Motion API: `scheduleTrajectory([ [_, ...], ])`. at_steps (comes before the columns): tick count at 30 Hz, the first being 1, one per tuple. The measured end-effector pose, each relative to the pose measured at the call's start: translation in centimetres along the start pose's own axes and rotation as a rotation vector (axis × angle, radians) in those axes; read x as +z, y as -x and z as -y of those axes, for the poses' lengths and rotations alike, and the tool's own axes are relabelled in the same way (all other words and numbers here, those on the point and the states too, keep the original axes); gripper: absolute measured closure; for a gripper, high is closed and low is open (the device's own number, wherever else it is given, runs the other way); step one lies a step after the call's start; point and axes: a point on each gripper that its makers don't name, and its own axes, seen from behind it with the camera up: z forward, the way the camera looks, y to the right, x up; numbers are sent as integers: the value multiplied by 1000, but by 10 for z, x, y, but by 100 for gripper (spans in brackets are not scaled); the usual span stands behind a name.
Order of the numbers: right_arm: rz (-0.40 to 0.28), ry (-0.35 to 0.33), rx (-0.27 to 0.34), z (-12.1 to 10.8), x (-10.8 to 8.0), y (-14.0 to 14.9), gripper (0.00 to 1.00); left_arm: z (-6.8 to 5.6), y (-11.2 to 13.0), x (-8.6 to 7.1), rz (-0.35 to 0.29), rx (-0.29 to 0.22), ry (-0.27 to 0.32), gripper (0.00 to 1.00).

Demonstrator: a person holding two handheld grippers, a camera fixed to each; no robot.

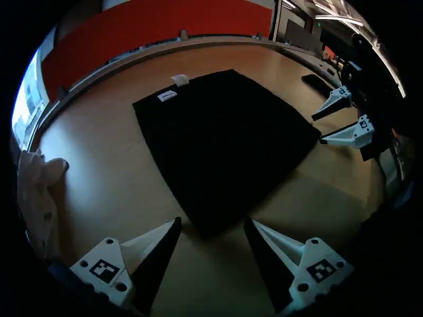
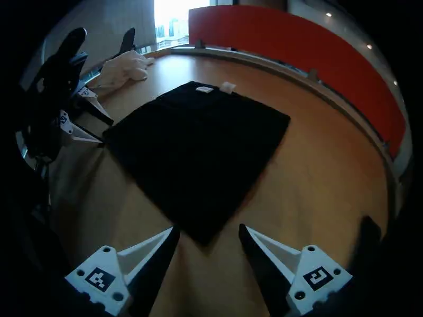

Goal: Fold towel

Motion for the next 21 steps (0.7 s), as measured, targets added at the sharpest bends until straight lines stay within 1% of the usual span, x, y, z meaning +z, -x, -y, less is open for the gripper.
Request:
scheduleTrajectory([
  [2, 2, -7, -5, 1, 2, 1, 16, 0, 1, 1, 5, 8, -2, 17],
  [4, -1, -11, -9, 1, 3, 1, 19, 2, 2, 1, 9, 16, -11, 22],
  [6, -5, -15, -13, 0, 3, 2, 22, 3, 2, 1, 12, 22, -20, 25],
  [9, -12, -21, -22, 0, 2, 2, 29, 3, 2, 1, 15, 28, -24, 26],
  [12, -20, -28, -32, 2, 2, 3, 40, 3, 2, 1, 15, 25, -26, 28],
  [14, -23, -32, -36, 4, 2, 3, 49, 3, 2, 1, 15, 24, -27, 33],
  [16, -24, -35, -39, 6, 2, 3, 58, 1, 2, 1, 17, 26, -26, 43],
  [20, -24, -36, -38, 7, 2, 2, 73, -1, 2, 1, 21, 28, -24, 55],
  [21, -23, -35, -37, 7, 2, 2, 76, -1, 2, 2, 22, 27, -25, 62],
])
